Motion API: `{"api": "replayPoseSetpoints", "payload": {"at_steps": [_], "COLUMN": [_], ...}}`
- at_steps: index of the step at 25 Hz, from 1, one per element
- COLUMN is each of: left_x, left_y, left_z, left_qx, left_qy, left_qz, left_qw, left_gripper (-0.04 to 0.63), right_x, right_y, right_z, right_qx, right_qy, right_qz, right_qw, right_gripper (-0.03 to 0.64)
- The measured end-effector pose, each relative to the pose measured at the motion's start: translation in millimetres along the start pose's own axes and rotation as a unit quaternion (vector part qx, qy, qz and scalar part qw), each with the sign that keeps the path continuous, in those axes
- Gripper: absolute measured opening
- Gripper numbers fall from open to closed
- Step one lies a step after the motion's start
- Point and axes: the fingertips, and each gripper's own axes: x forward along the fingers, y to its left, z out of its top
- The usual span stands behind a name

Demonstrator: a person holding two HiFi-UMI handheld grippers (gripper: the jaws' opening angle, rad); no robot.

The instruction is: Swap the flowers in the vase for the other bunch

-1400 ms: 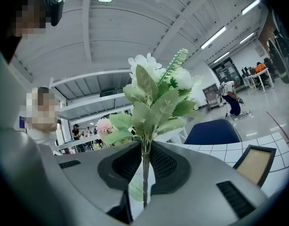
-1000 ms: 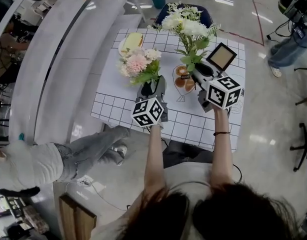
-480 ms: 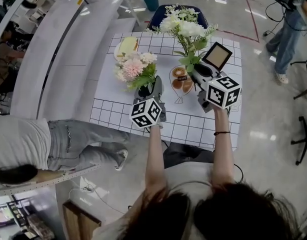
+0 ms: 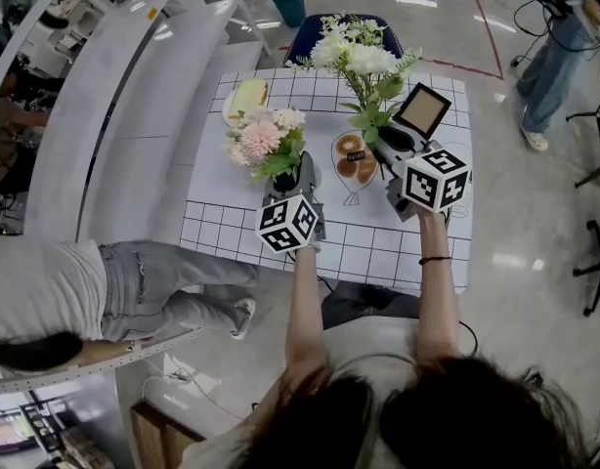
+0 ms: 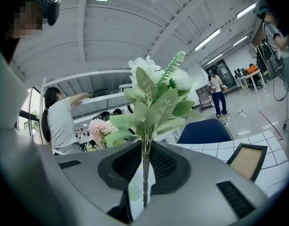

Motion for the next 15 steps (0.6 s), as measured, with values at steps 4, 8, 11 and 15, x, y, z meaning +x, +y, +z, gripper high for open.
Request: {"api": "replayPoseSetpoints", "payload": {"at_steps": [4,8,11,15], "left_x": [-0.9,-1.7,-1.7,-2.0], "left_y": [2.4,2.9,2.1,1.8], "left_z": [-0.6,0.5,3.5,10.1], "left_qx": [-0.001,-0.001,-0.001,0.0], "left_qy": [0.003,0.005,0.005,0.001], "left_qz": [-0.001,-0.003,-0.007,-0.014], "left_qw": [1.0,1.0,1.0,0.9999], "left_gripper": [0.112,0.101,0.095,0.089], "right_x": [1.7,1.9,0.8,1.2], "right_y": [2.0,1.8,1.4,1.7], "right_z": [-0.6,-0.1,0.5,2.2], "right_qx": [0.001,0.003,0.004,0.005], "right_qy": [-0.003,-0.005,-0.007,-0.01], "right_qz": [0.0,-0.002,-0.003,-0.006], "right_qw": [1.0,1.0,1.0,1.0], "right_gripper": [0.051,0.051,0.051,0.051]}}
